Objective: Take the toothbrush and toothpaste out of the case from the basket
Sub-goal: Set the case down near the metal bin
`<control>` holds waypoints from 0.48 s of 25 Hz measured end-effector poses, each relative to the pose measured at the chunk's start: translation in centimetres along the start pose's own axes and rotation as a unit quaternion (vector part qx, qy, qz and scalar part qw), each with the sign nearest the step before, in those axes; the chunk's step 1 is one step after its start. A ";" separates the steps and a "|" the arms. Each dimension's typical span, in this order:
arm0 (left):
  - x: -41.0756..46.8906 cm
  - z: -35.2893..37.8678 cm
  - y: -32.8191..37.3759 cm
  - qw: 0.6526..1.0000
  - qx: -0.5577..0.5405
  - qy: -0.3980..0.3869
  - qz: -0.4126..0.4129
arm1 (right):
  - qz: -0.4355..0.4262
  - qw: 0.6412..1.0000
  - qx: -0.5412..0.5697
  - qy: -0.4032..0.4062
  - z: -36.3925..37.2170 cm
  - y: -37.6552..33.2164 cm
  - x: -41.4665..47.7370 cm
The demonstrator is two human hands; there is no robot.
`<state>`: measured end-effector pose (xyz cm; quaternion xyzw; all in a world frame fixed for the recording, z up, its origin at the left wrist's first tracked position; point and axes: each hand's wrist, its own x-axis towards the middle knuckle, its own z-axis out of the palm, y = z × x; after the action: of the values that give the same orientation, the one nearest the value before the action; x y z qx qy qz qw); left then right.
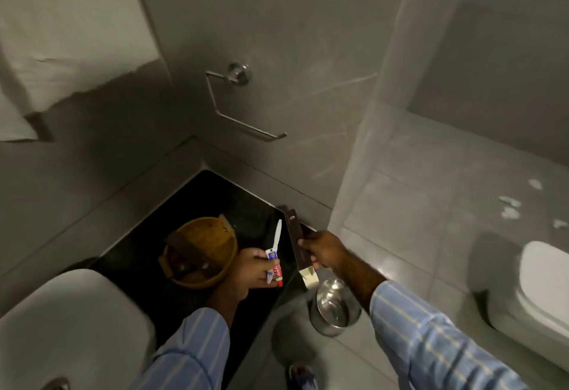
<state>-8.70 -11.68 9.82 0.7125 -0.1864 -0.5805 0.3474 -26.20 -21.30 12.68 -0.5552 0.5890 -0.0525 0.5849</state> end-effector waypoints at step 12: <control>4.6 12.5 -5.0 0.977 0.153 -0.128 -0.078 | 0.166 0.982 0.055 0.076 -5.4 17.1 0.8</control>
<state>-20.17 -14.84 2.01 0.6893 -0.2599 -0.6567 0.1616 -40.13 -18.63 1.68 -0.4108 0.7122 -0.0290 0.5685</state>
